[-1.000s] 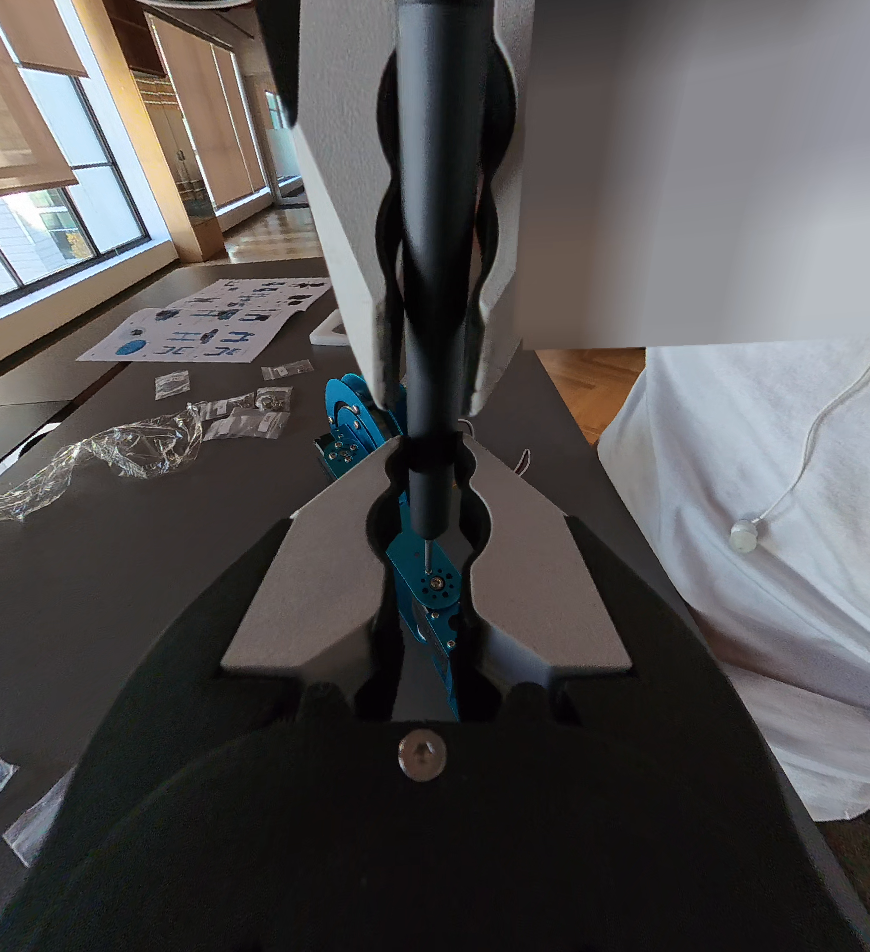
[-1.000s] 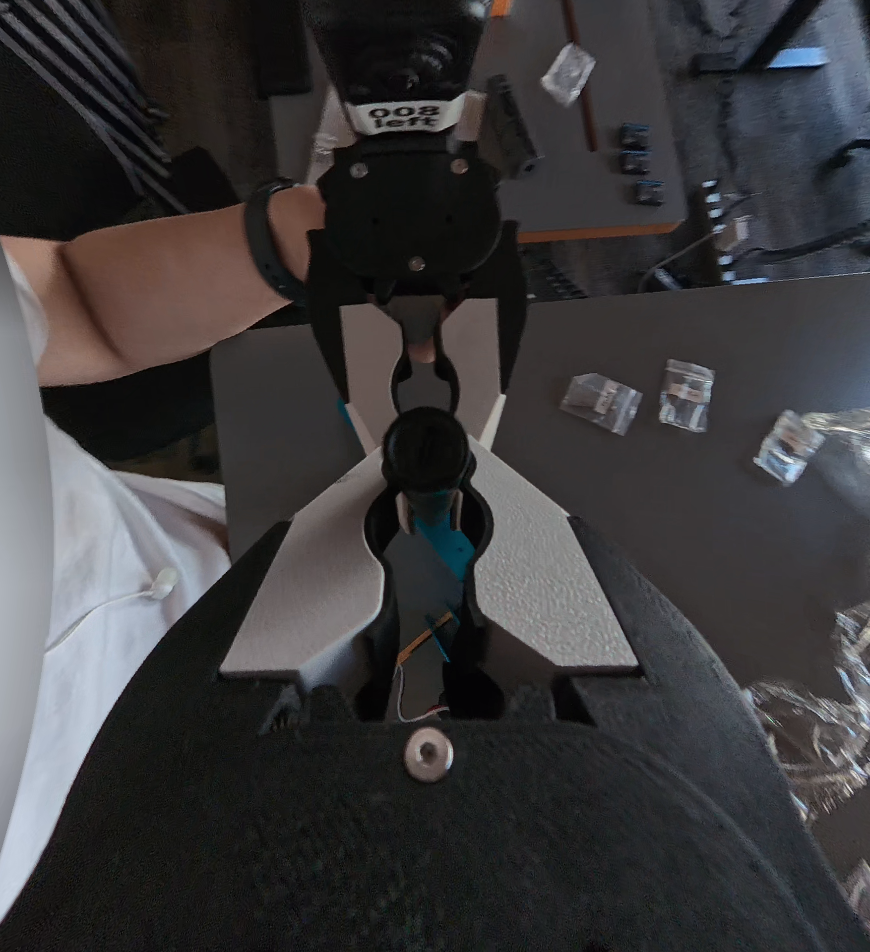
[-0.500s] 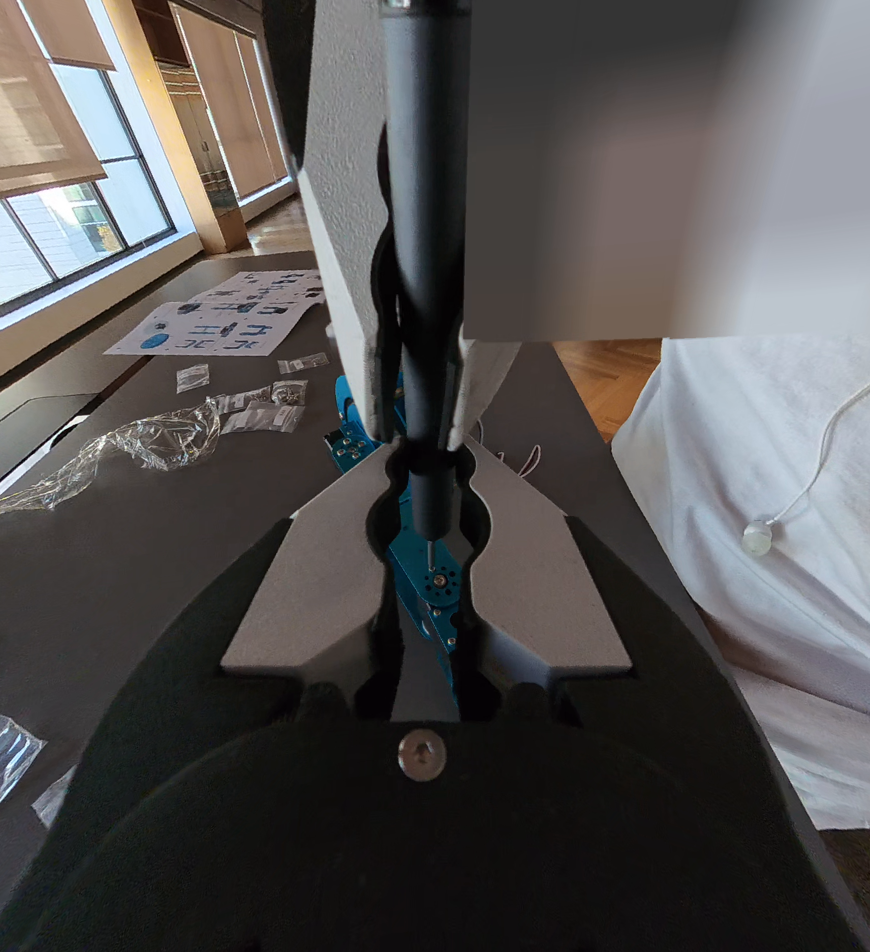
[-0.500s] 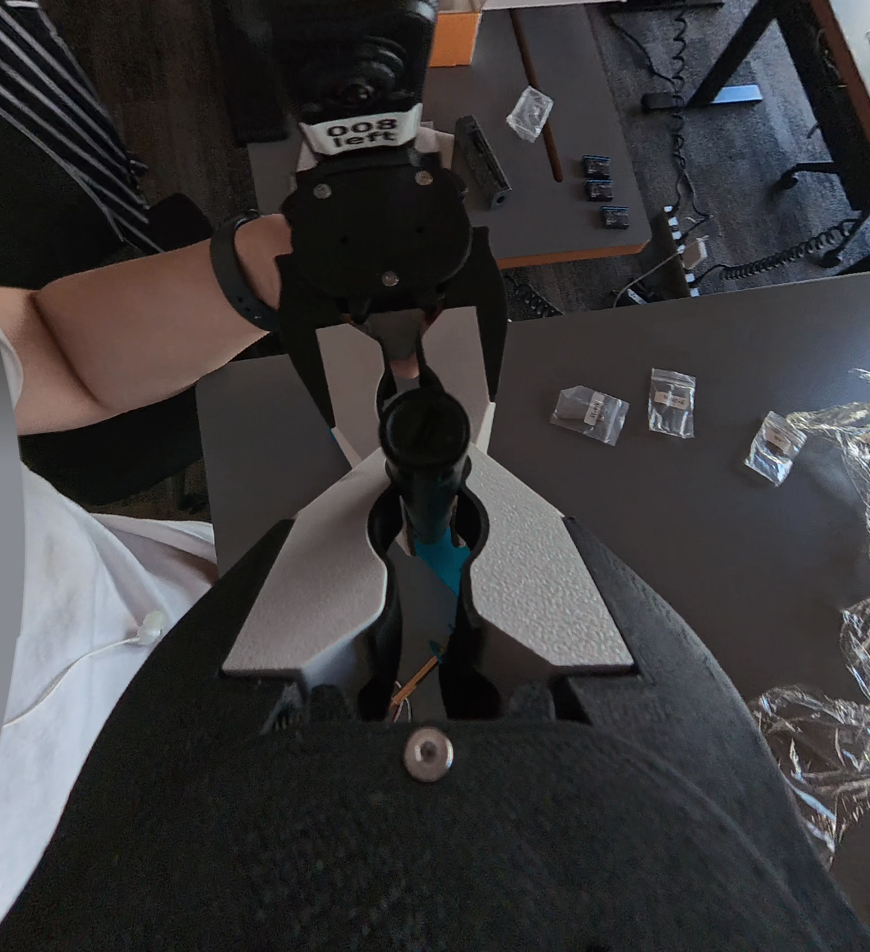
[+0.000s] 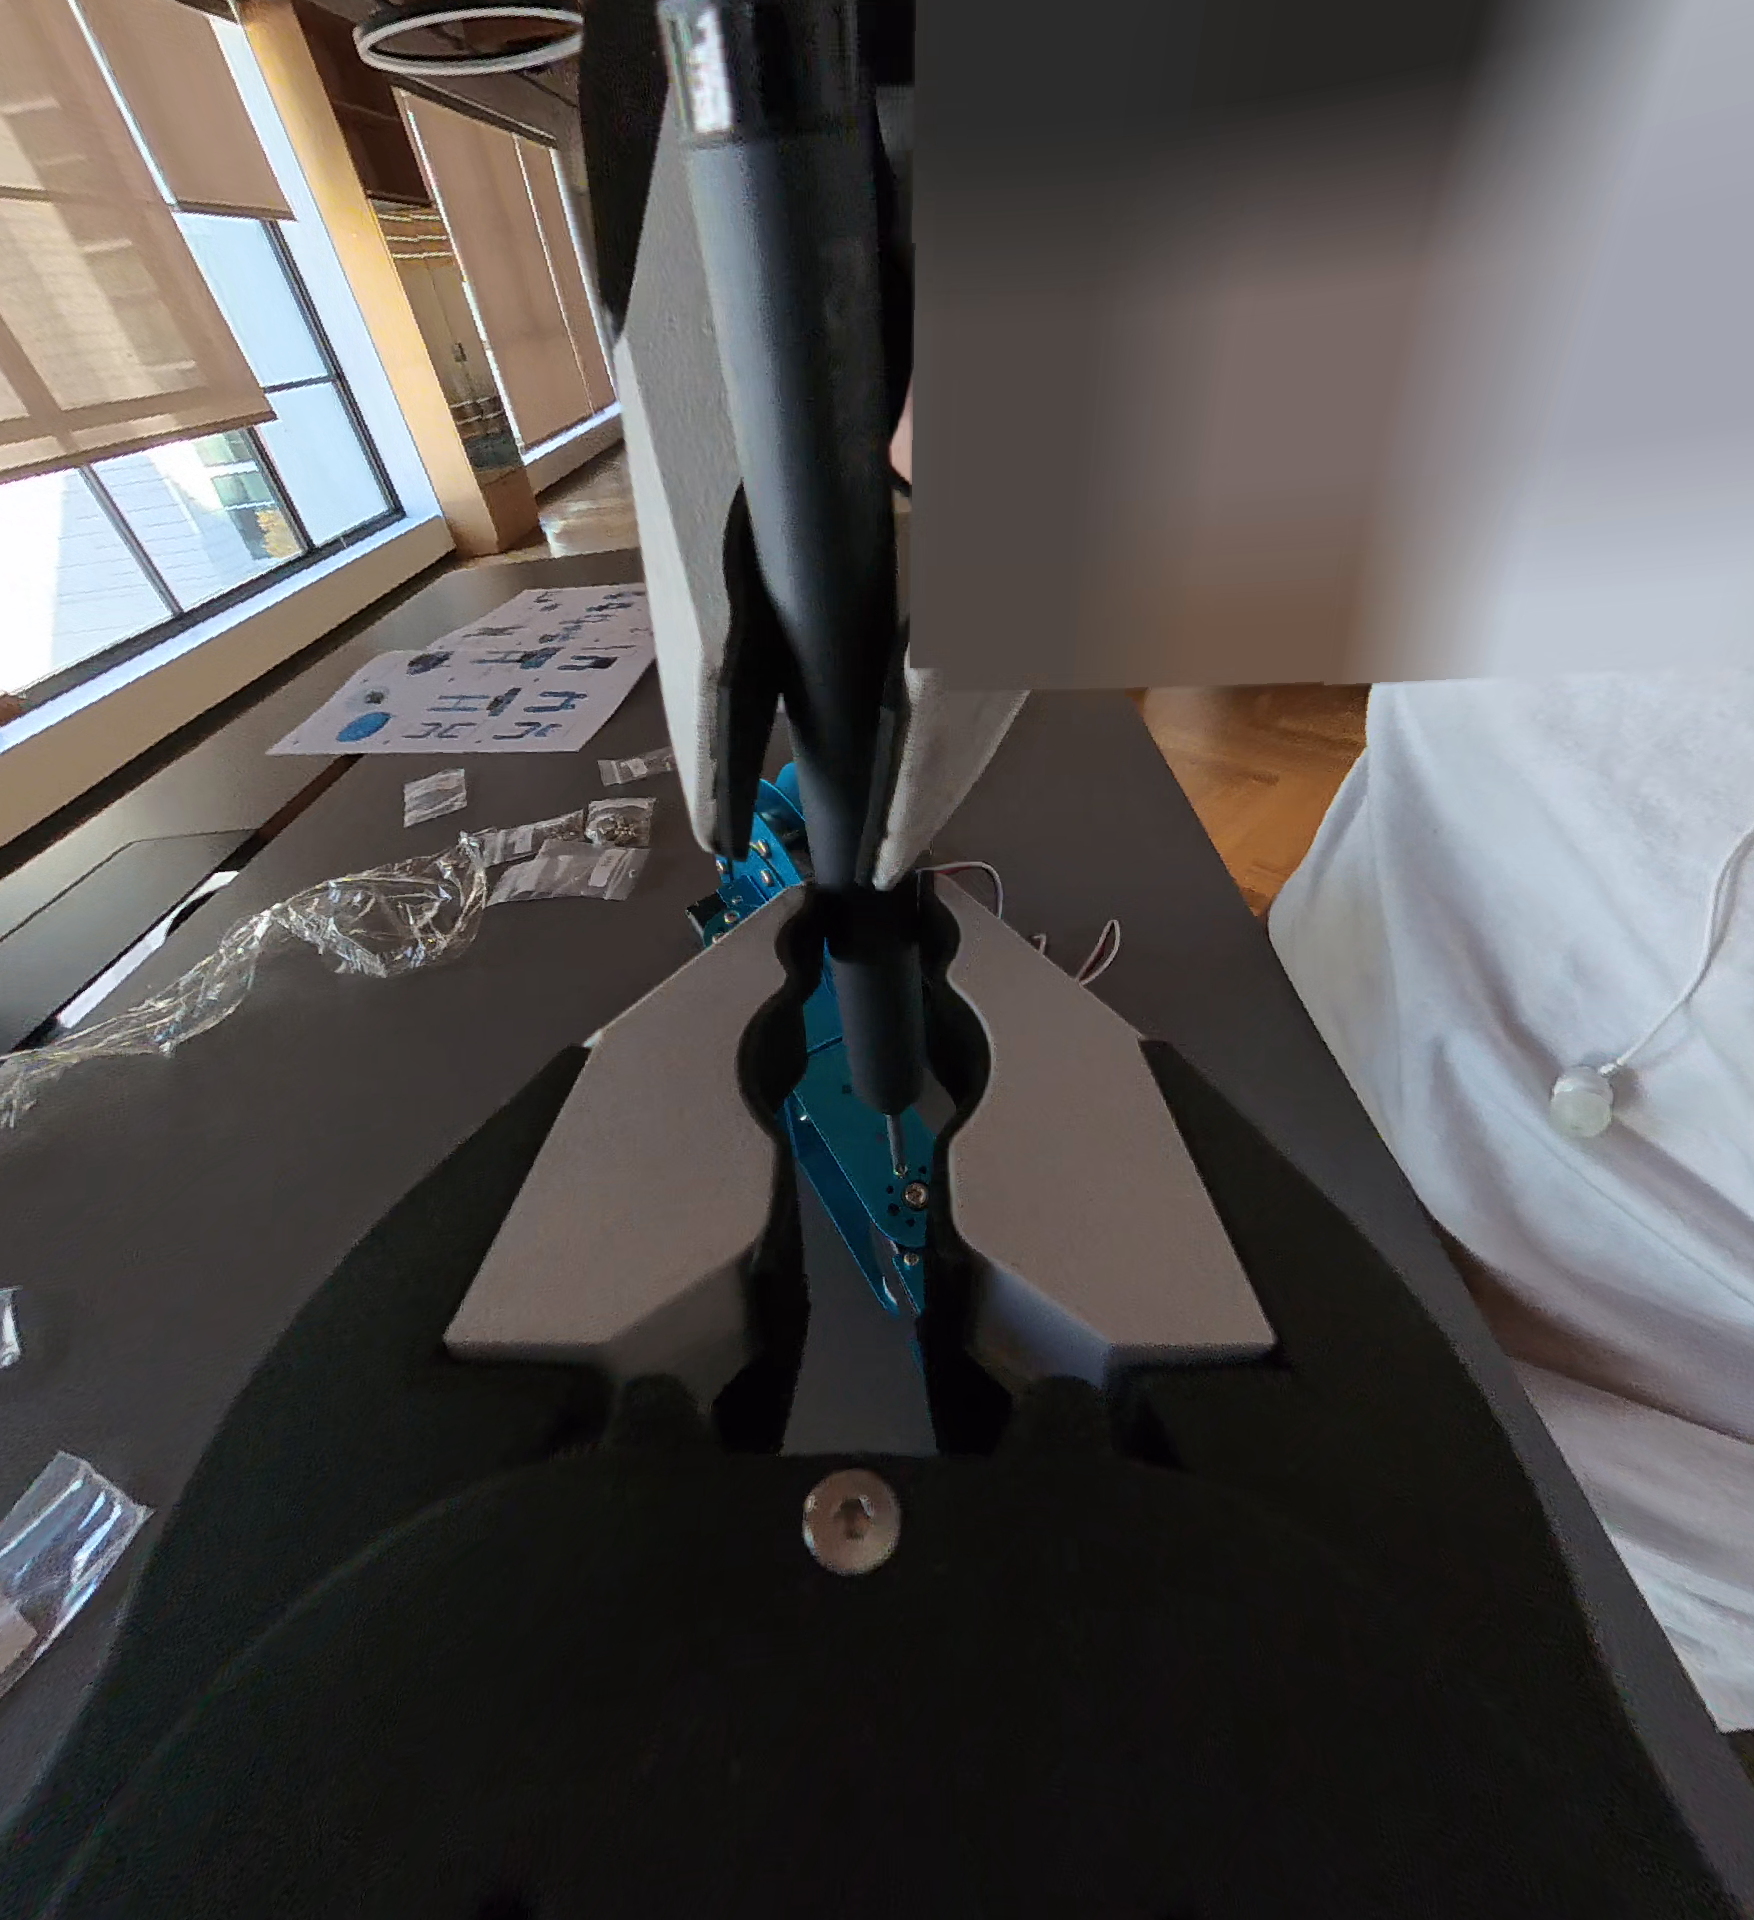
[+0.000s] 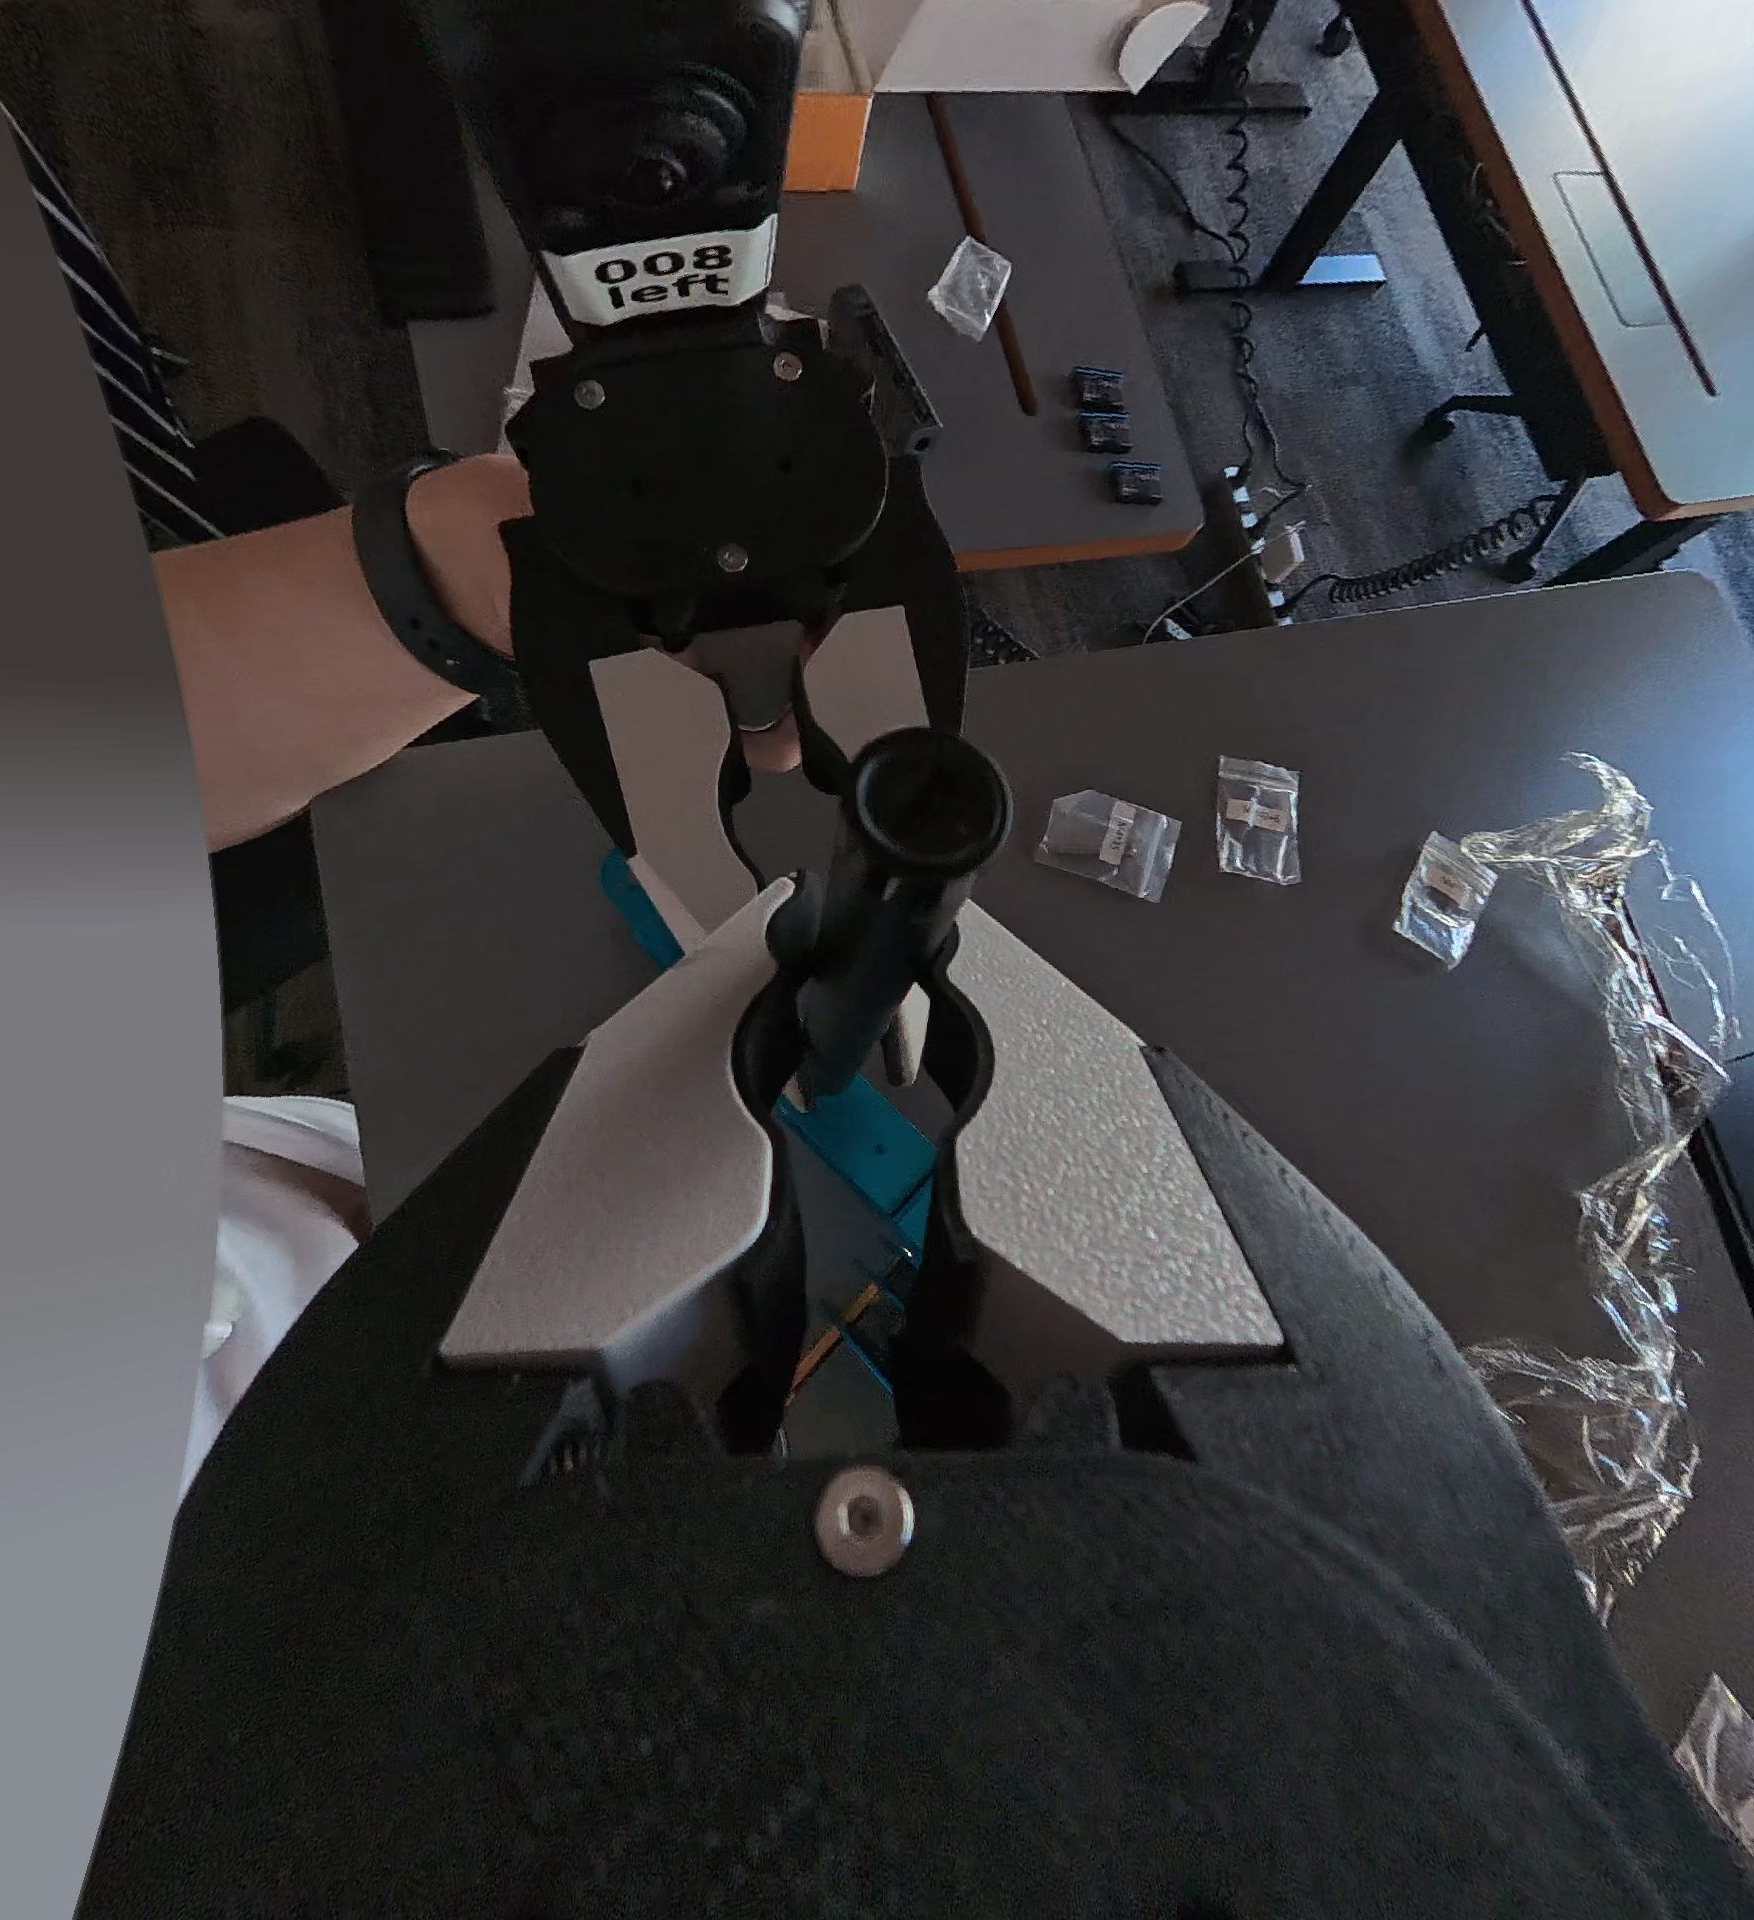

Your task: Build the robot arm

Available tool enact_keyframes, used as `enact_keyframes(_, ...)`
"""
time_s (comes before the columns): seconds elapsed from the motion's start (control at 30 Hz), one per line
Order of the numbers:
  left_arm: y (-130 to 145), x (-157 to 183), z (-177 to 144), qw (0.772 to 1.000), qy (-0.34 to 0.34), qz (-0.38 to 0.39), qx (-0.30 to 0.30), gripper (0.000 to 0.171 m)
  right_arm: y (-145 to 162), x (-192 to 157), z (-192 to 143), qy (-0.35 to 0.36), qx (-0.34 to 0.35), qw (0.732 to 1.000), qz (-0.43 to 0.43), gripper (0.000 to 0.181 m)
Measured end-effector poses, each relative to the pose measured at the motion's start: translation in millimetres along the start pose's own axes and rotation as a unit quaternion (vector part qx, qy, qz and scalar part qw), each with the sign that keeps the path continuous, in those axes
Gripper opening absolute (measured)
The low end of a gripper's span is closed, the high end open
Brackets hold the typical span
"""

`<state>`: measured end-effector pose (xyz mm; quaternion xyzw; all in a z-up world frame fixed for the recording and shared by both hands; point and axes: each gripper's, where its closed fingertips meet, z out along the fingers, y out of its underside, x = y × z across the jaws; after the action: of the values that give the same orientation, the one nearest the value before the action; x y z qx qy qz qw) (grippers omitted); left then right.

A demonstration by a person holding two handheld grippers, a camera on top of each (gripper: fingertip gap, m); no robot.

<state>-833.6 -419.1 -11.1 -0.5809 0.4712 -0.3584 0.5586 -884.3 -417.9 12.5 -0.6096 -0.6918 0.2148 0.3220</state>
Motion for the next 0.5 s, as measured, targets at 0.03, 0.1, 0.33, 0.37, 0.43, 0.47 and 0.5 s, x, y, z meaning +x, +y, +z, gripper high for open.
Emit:
enact_keyframes(0.03, 0.1, 1.1, 0.0, 1.000, 0.006, -0.011, -0.002, 0.016, 0.2, -1.6, -0.5, 0.000, -0.002, 1.000, -0.005, 0.019)
enact_keyframes(0.1, 0.0, 4.5, -0.4, 0.999, 0.027, -0.016, 0.006, 0.016, -0.1, -6.8, 0.0, -0.023, -0.004, 1.000, -0.015, 0.019)
enact_keyframes(0.33, 0.0, 7.1, -1.8, 0.998, 0.063, -0.006, 0.020, 0.016, -2.5, -11.8, 0.2, -0.081, -0.005, 0.995, -0.053, 0.018)
enact_keyframes(0.37, 0.2, 6.2, -2.1, 0.998, 0.062, -0.011, 0.019, 0.016, -2.2, -10.2, 0.6, -0.068, -0.008, 0.997, -0.047, 0.018)
enact_keyframes(0.43, 1.2, 3.1, -2.6, 0.999, 0.042, -0.018, 0.011, 0.017, -1.1, -2.8, 0.5, -0.028, -0.010, 0.999, -0.025, 0.018)
enact_keyframes(0.47, 1.2, 1.6, -3.0, 0.999, 0.026, -0.016, 0.008, 0.022, -0.9, -0.3, 0.2, -0.012, -0.007, 1.000, -0.016, 0.018)
enact_keyframes(0.5, -1.0, 1.0, -3.5, 1.000, 0.012, -0.010, 0.011, 0.023, -0.9, -0.8, -0.2, -0.006, -0.002, 1.000, -0.007, 0.018)
